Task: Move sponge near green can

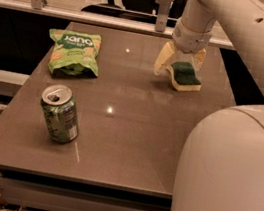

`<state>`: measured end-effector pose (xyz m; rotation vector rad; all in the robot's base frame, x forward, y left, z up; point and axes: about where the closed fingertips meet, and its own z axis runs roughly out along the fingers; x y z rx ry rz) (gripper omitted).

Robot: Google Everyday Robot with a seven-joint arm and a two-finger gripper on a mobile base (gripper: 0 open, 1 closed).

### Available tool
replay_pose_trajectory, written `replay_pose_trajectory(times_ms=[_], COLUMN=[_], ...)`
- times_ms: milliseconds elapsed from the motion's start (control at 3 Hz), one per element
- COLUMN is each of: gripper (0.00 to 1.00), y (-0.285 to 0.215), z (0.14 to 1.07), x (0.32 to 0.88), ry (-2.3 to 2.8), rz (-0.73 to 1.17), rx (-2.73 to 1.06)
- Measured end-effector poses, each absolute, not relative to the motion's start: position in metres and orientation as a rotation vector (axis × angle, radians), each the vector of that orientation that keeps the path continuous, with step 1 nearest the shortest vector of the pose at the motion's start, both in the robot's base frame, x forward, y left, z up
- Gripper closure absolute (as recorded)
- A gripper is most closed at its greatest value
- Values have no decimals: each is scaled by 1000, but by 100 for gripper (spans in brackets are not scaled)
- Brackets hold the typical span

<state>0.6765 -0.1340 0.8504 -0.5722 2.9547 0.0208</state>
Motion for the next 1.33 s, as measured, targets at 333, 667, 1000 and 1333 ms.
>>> replay_pose_trajectory(times_ms=[333, 667, 1000, 1333], gripper=[10, 0, 0, 18], y=[-127, -127, -132, -135], z=[832, 819, 811, 809], x=[678, 686, 695, 700], ry=[3000, 3028, 3042, 3035], rz=[-25, -41, -35, 0], rx=[-546, -512, -479, -475])
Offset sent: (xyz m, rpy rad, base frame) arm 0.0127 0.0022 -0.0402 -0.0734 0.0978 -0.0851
